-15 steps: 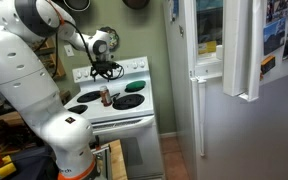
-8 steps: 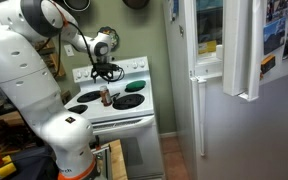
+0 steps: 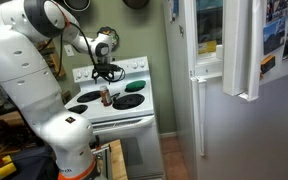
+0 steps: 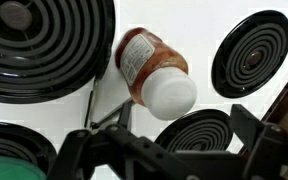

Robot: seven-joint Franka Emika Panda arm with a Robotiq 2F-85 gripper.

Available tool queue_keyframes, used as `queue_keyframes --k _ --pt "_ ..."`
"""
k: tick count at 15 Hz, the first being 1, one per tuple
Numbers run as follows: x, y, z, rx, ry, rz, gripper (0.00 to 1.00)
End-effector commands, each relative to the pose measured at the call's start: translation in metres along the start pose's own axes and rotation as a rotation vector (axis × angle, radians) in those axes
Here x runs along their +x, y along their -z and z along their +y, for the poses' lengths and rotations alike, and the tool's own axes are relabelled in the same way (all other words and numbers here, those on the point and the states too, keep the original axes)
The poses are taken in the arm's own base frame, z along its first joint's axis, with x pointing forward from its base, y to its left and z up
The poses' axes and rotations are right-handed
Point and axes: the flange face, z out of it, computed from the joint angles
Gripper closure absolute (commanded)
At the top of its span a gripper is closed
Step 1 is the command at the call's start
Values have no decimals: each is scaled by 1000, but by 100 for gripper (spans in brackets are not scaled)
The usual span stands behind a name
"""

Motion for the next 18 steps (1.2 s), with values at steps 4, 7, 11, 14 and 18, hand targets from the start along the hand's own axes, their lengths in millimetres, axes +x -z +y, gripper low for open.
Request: queue_keyframes --k 4,7,11,14,18 --pt "13 -17 -4 -19 -37 -54 0" --pt "15 -25 -5 -56 -44 -74 0" --pt "16 -37 -4 -94 -56 -83 0" --pt "22 -44 -2 -102 -62 -54 0" --pt "19 -57 -1 -103 -74 -87 0"
